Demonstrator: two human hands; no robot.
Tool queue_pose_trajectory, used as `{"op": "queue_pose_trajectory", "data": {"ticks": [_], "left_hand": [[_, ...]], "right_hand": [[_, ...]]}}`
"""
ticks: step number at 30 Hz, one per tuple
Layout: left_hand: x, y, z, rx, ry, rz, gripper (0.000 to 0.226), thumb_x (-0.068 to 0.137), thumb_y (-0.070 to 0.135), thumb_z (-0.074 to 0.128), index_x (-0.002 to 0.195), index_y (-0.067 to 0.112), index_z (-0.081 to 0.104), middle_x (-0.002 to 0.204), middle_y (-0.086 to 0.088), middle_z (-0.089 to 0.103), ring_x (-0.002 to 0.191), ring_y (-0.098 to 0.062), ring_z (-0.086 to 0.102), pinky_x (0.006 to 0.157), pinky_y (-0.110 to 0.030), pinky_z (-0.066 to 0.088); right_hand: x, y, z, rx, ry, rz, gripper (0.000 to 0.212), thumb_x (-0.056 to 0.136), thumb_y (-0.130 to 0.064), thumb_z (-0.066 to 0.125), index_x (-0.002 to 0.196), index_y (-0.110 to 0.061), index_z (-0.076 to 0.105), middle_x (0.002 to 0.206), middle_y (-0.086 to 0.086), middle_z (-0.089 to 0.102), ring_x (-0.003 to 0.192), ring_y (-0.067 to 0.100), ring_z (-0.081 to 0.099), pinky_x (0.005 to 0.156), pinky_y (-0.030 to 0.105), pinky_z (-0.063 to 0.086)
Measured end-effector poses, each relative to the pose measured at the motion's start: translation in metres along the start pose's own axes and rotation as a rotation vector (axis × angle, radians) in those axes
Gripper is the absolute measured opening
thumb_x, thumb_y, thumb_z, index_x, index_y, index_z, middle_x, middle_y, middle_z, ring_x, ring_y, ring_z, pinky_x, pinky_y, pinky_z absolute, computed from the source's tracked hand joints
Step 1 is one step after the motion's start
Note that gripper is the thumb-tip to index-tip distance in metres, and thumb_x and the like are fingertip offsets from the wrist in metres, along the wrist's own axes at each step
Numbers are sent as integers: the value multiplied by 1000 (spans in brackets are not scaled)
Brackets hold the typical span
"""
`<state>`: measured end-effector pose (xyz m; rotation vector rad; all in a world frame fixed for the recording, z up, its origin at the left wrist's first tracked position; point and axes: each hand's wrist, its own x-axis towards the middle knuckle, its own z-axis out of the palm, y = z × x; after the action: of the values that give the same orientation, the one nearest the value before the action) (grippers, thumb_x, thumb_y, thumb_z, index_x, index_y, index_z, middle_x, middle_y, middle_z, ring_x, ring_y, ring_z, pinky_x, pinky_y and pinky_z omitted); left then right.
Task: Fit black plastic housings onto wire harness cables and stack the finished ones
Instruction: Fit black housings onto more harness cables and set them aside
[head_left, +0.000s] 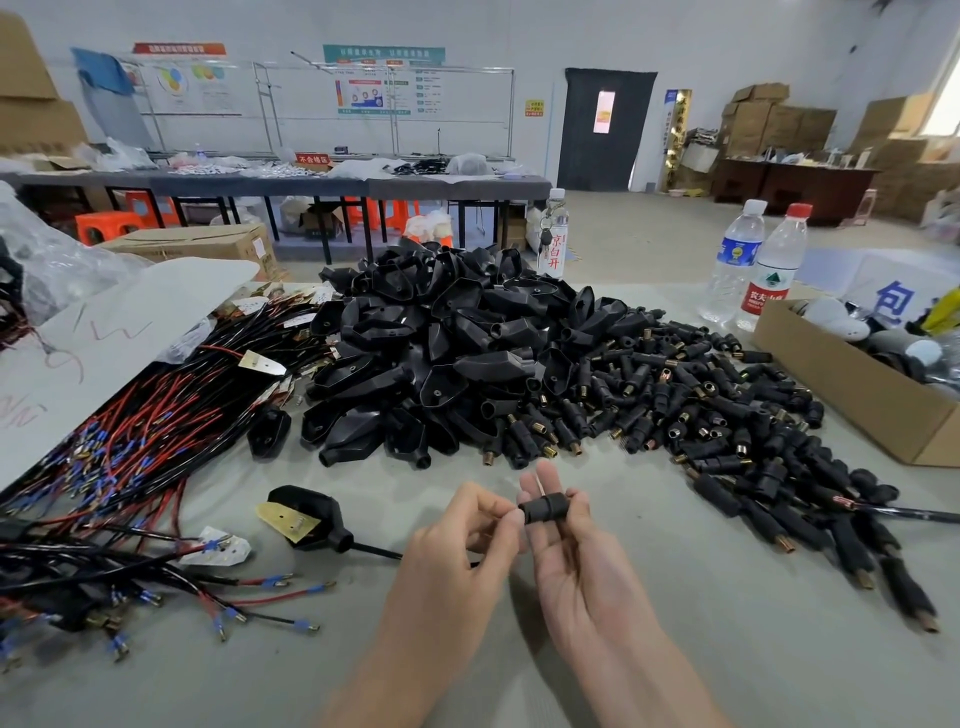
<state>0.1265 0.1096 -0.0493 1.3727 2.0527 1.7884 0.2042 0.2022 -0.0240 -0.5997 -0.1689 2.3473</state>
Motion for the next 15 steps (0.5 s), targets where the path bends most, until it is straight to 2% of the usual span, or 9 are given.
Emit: {"op": "queue_pose_trajectory", "data": {"ticks": [4, 8, 11, 12, 13, 15], "left_hand": [[0, -2, 2, -37, 20, -28, 14, 88, 53, 57, 93, 41, 60, 82, 11, 74, 78, -11, 73, 70, -43, 61], [0, -1, 3, -68, 36, -53, 18, 86, 57, 58, 95, 43, 56, 84, 11, 74, 77, -13, 72, 71, -38, 61], [2, 0, 1, -64, 21, -46, 7, 92, 39, 65, 91, 40, 58, 81, 10, 74, 72, -11, 71, 66, -24, 57], [3, -1, 0, -58, 26, -53, 11, 94, 31, 66, 90, 39, 60, 79, 9, 73, 69, -11, 69, 65, -21, 56], [4, -1, -2, -46, 35, -60, 15, 94, 25, 67, 89, 38, 61, 77, 8, 72, 66, -11, 68, 63, -22, 55], [5, -1, -6, -17, 54, -65, 15, 94, 24, 67, 88, 37, 62, 75, 7, 71, 62, -12, 65, 64, -30, 56]], "right_hand": [[0, -1, 1, 26, -5, 7, 26, 108, -15, 35, 115, 5, 52, 103, 19, 76, 106, 28, 68, 77, 38, 60], [2, -3, 0, 20, -5, 4, 26, 108, -14, 37, 109, 4, 55, 107, 18, 75, 109, 28, 67, 79, 40, 59], [3, -4, -1, 17, -11, -1, 25, 108, -16, 37, 111, 2, 54, 110, 16, 75, 112, 27, 66, 92, 39, 58], [2, -3, -1, 1, -15, 0, 26, 108, -17, 36, 111, 1, 54, 110, 14, 75, 113, 27, 65, 97, 39, 55], [2, -1, -2, -19, -18, 1, 26, 108, -19, 36, 111, 1, 54, 110, 13, 75, 113, 26, 65, 100, 40, 53], [1, 2, -1, -43, -29, 7, 27, 108, -20, 36, 110, -1, 54, 109, 12, 76, 113, 26, 66, 94, 42, 57]]}}
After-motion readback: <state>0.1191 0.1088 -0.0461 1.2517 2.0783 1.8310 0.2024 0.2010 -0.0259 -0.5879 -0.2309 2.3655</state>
